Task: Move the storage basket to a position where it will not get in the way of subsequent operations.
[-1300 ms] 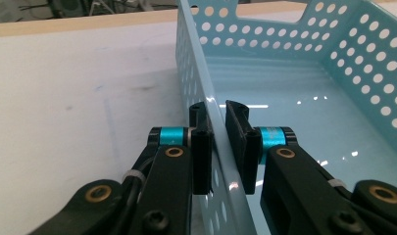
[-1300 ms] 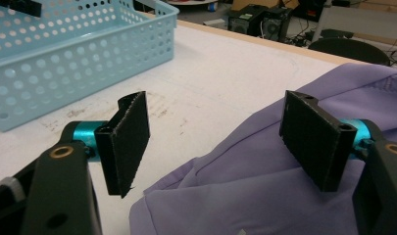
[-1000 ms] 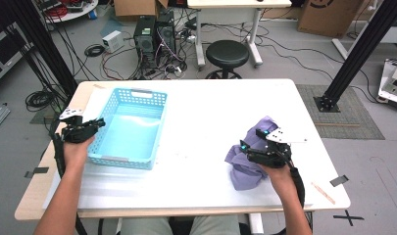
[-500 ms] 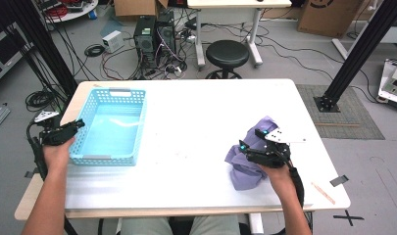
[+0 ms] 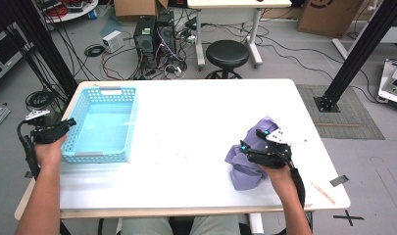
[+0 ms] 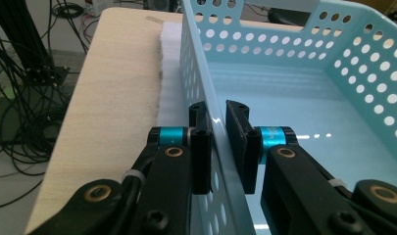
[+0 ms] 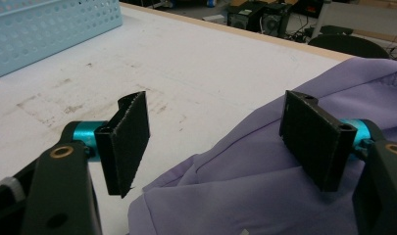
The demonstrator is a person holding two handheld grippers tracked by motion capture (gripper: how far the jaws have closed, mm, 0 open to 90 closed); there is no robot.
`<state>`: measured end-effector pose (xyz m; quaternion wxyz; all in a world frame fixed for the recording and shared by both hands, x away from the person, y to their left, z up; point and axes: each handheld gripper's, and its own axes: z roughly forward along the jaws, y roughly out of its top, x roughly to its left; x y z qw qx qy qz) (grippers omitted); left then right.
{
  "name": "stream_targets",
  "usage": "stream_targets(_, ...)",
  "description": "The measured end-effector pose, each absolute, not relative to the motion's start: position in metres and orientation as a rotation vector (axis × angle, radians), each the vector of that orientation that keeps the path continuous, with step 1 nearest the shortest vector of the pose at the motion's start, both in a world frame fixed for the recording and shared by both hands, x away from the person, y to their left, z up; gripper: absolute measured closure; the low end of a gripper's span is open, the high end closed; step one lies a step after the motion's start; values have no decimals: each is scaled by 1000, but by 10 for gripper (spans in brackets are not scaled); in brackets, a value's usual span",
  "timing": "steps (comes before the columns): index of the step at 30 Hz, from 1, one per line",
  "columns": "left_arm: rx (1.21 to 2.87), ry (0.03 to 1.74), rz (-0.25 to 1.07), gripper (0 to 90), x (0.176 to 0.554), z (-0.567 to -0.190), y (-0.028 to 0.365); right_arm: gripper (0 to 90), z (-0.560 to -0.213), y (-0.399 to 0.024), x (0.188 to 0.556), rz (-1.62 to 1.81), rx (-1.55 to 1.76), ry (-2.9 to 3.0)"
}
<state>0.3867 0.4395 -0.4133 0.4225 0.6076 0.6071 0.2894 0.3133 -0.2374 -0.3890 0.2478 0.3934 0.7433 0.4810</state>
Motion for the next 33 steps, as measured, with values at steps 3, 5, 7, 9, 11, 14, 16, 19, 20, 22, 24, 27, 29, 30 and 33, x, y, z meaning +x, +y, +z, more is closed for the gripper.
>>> stream_targets(3,1549,1508,744,799,389,-414,442,275,-389,-237,313,1308,1073,2029)
stream_targets(5,1543,1507,742,798,391,-414,443,275,-389,-238,313,1305,1079,2028)
stream_targets(7,1531,1505,741,798,393,-416,444,275,-389,-238,313,1307,1074,2028)
stream_targets(9,1526,1500,754,797,394,-416,443,274,-389,-237,312,1306,1075,2027)
stream_targets(11,1533,1493,772,790,395,-417,442,275,-389,-237,312,1306,1073,2028)
stream_targets(14,1539,1477,776,790,396,-418,442,274,-390,-237,312,1300,1077,2031)
stream_targets(16,1538,1475,775,792,397,-418,442,274,-390,-236,312,1298,1080,2033)
stream_targets(19,1535,1465,768,801,399,-420,443,275,-390,-235,312,1299,1074,2037)
stream_targets(20,1541,1466,757,801,400,-419,444,275,-390,-234,312,1297,1072,2039)
stream_targets(22,1570,1470,746,802,403,-416,445,275,-391,-234,312,1293,1073,2041)
stream_targets(24,1589,1478,729,802,406,-414,445,274,-391,-234,313,1291,1071,2044)
stream_targets(27,1578,1465,735,781,407,-414,447,275,-392,-233,314,1291,1071,2047)
stream_targets(29,1552,1445,734,756,405,-414,448,275,-392,-232,314,1297,1072,2049)
stream_targets(30,1545,1443,751,710,403,-413,448,275,-393,-232,314,1293,1072,2051)
stream_targets(33,1527,1450,766,620,395,-411,447,275,-394,-231,313,1292,1071,2054)
